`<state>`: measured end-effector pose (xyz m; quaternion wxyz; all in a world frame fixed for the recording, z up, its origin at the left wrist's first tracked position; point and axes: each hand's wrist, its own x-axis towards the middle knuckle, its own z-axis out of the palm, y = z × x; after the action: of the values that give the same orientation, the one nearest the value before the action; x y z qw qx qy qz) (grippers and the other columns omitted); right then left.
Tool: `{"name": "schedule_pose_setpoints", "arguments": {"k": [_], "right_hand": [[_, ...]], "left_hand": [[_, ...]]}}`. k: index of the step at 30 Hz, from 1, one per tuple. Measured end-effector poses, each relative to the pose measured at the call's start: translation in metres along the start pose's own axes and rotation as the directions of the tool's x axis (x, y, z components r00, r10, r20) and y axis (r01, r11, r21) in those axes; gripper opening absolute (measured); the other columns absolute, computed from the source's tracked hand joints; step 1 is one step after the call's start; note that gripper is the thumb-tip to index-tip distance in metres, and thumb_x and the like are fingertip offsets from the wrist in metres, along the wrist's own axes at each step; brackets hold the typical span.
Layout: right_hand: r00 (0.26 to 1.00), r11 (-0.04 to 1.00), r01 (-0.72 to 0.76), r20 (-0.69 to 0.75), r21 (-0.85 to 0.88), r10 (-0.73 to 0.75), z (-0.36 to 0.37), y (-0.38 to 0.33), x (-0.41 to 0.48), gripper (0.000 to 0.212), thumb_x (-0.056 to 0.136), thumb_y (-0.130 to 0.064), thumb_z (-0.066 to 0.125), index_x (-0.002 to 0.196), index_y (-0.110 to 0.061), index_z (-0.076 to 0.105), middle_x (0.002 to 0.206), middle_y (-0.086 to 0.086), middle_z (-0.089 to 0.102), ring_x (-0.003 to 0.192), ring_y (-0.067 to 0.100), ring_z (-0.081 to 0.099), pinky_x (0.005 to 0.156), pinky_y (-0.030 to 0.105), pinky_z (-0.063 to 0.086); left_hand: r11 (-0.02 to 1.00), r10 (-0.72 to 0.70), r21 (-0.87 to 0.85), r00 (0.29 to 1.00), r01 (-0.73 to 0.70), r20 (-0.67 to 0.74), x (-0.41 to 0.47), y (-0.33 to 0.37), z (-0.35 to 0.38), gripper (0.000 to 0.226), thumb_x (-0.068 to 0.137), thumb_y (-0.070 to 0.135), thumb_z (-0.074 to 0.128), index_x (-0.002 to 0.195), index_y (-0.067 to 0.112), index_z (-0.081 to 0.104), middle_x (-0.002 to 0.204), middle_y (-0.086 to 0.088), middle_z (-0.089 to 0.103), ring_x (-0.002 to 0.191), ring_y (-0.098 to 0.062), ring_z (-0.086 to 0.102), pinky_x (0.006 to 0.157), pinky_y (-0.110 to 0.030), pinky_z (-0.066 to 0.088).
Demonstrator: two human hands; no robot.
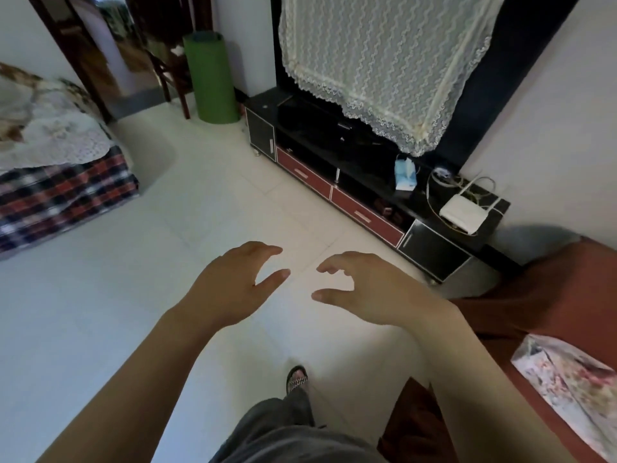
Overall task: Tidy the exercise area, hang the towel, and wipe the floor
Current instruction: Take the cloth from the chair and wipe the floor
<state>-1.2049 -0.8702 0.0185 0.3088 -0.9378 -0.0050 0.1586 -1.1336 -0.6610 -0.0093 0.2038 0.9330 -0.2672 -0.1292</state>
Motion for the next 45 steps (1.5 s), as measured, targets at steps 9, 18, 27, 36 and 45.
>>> {"name": "schedule_pose_setpoints", "arguments": {"k": [9, 18, 27, 36, 45], "right_hand": [[0.992, 0.999, -0.009, -0.125, 0.049, 0.015, -0.101, 0.03, 0.164, 0.042, 0.083, -0.048, 0.061, 0.122, -0.032, 0.052, 0.121, -0.013, 0.052, 0.102, 0.002, 0.044, 0.083, 0.017, 0.032], [0.996, 0.997, 0.041, -0.08, 0.065, -0.036, -0.181, 0.077, 0.37, 0.043, 0.08, -0.049, 0.063, 0.119, -0.032, 0.055, 0.12, -0.014, 0.055, 0.108, 0.004, 0.051, 0.092, 0.022, 0.041], [0.977, 0.98, 0.197, 0.086, -0.001, -0.196, -0.281, 0.053, 0.618, 0.046, 0.083, -0.049, 0.06, 0.124, -0.032, 0.051, 0.125, -0.014, 0.052, 0.11, 0.005, 0.049, 0.094, 0.024, 0.04], [0.876, 0.904, 0.426, 0.266, -0.038, -0.402, -0.298, -0.044, 0.847, 0.045, 0.083, -0.051, 0.06, 0.123, -0.035, 0.05, 0.124, -0.017, 0.05, 0.111, 0.002, 0.046, 0.093, 0.023, 0.039], [0.865, 0.875, 0.481, 0.192, -0.053, -0.464, -0.337, -0.152, 1.064, 0.041, 0.087, -0.047, 0.056, 0.124, -0.03, 0.052, 0.122, -0.014, 0.051, 0.107, 0.001, 0.045, 0.079, 0.013, 0.035]], "left_hand": [[1.0, 0.029, -0.005, 1.0, -0.029, -0.01, 0.19, -0.036, -0.062, 0.058, 0.088, 0.062, 0.031, 0.137, 0.031, 0.041, 0.142, 0.009, 0.043, 0.126, -0.014, 0.044, 0.101, -0.031, 0.037], [0.998, -0.061, -0.027, 0.998, 0.06, -0.025, 0.387, -0.088, -0.093, 0.051, 0.092, 0.054, 0.039, 0.137, 0.03, 0.042, 0.143, 0.008, 0.042, 0.128, -0.013, 0.042, 0.105, -0.036, 0.038], [0.959, -0.282, -0.046, 0.95, 0.279, -0.136, 0.569, -0.161, -0.179, 0.051, 0.092, 0.056, 0.038, 0.137, 0.033, 0.04, 0.144, 0.009, 0.04, 0.129, -0.012, 0.041, 0.107, -0.033, 0.035], [0.869, -0.493, -0.099, 0.838, 0.484, -0.233, 0.665, -0.324, -0.258, 0.052, 0.089, 0.058, 0.04, 0.134, 0.031, 0.045, 0.141, 0.008, 0.044, 0.125, -0.013, 0.045, 0.103, -0.037, 0.041], [0.881, -0.462, -0.077, 0.813, 0.467, -0.355, 0.799, -0.478, -0.395, 0.049, 0.091, 0.054, 0.041, 0.134, 0.029, 0.046, 0.139, 0.006, 0.045, 0.119, -0.015, 0.05, 0.097, -0.034, 0.043]]}}
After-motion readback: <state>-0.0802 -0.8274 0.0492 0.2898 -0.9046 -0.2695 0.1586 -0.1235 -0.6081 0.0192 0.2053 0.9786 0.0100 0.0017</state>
